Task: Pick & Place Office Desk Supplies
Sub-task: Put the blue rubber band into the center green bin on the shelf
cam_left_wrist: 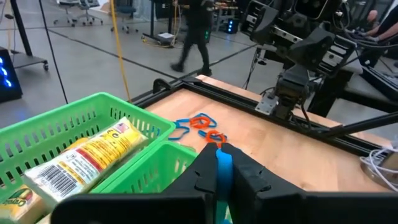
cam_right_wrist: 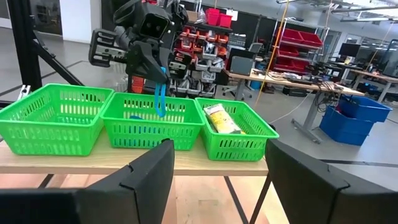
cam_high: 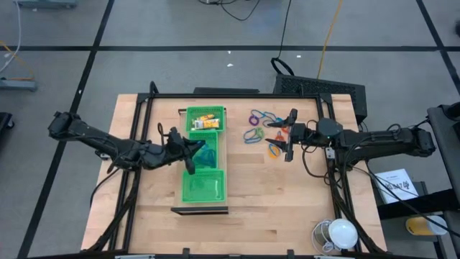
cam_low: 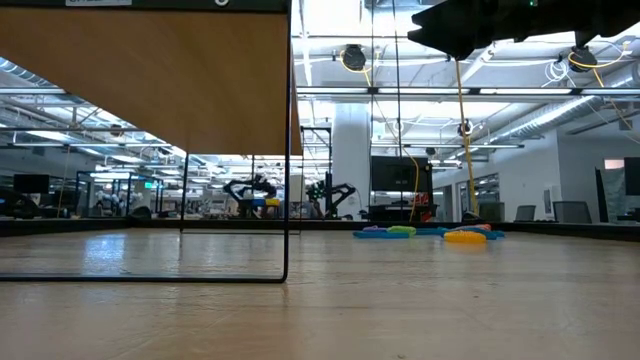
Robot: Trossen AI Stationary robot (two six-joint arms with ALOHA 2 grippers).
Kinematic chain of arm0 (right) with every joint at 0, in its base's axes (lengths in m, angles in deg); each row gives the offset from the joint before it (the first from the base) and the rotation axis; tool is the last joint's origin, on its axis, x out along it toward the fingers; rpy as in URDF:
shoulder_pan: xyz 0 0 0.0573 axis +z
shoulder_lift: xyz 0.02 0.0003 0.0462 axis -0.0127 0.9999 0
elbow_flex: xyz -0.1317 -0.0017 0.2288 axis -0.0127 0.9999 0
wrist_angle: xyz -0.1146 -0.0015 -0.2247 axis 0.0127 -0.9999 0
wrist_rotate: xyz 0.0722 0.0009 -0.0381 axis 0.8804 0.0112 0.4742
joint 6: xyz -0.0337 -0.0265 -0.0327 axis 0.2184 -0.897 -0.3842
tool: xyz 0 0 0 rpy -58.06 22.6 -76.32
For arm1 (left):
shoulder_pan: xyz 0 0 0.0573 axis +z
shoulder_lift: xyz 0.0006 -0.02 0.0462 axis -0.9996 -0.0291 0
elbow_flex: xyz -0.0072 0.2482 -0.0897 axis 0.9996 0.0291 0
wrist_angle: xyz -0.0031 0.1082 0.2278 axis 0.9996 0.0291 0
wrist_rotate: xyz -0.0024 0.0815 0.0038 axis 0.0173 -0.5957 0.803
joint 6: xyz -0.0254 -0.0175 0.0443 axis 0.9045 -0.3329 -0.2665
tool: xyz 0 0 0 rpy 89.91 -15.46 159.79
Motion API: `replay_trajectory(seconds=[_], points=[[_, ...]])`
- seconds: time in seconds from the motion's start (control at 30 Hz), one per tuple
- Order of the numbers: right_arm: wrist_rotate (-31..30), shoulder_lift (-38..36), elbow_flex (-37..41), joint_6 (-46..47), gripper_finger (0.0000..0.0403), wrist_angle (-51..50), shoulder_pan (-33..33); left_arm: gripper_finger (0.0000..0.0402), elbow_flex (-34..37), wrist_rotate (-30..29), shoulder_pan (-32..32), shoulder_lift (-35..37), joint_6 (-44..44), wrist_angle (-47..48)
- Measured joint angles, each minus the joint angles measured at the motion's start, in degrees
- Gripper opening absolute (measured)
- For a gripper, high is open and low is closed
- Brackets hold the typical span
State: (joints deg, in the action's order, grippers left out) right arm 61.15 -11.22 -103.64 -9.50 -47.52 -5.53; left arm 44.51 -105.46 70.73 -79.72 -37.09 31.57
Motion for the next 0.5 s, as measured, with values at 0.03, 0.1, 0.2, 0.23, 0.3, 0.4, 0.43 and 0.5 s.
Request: replay_trajectory(seconds=[0.03,0.1,0.2,0.23,0.3,0.4,0.43,0.5], points=[[0.0,0.0,0.0,0.0,0.024,0.0,0.0,0.0019,0.0,0.0,0.0,0.0,0.0,0.0],[0.0,0.0,0.0,0.0,0.0241,0.0,0.0,0.0012,0.0,0.0,0.0,0.0,0.0,0.0],[0.0,0.0,0.0,-0.1,0.0243,0.0,0.0,0.0005,0.0,0.0,0.0,0.0,0.0,-0.5],[0.0,0.0,0.0,-0.1,0.0244,0.0,0.0,0.0005,0.0,0.0,0.0,0.0,0.0,-0.7],[0.0,0.0,0.0,-0.1,0.0244,0.0,0.0,0.0013,0.0,0.0,0.0,0.0,0.2,-1.2],[0.0,0.0,0.0,-0.1,0.0242,0.0,0.0,0.0031,0.0,0.0,0.0,0.0,0.2,-1.3],[0.0,0.0,0.0,-0.1,0.0242,0.0,0.0,0.0036,0.0,0.0,0.0,0.0,0.2,-1.3],[0.0,0.0,0.0,-0.1,0.0243,0.0,0.0,0.0045,0.0,-0.7,0.0,0.0,0.6,-1.4]])
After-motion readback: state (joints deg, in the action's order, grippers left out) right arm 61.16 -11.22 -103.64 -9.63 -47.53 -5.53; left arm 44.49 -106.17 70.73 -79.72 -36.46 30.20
